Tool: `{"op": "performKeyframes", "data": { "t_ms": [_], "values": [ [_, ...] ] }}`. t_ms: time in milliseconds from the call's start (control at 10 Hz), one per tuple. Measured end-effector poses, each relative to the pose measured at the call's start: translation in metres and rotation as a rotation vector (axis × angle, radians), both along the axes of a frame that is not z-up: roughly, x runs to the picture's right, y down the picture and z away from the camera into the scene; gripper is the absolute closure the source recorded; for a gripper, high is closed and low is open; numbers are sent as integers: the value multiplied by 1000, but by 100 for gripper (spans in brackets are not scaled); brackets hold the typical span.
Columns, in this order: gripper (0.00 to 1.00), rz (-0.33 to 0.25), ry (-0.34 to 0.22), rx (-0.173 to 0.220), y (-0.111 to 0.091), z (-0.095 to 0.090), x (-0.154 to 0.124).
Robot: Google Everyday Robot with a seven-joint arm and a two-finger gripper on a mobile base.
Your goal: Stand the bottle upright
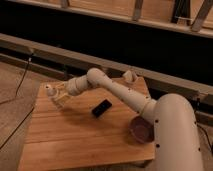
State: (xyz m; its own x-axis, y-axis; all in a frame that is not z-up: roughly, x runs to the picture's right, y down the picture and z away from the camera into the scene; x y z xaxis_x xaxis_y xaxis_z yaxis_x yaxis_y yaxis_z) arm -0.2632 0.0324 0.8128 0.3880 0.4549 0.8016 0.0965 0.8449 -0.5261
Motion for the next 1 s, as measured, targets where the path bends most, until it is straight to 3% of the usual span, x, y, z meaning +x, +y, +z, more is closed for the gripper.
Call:
{"op": "performKeyframes", "data": {
  "t_ms": [300, 1000],
  "values": [
    [100, 16, -24, -10, 2, 17, 3],
    [100, 4, -43, -70, 9, 35, 5]
  ]
}}
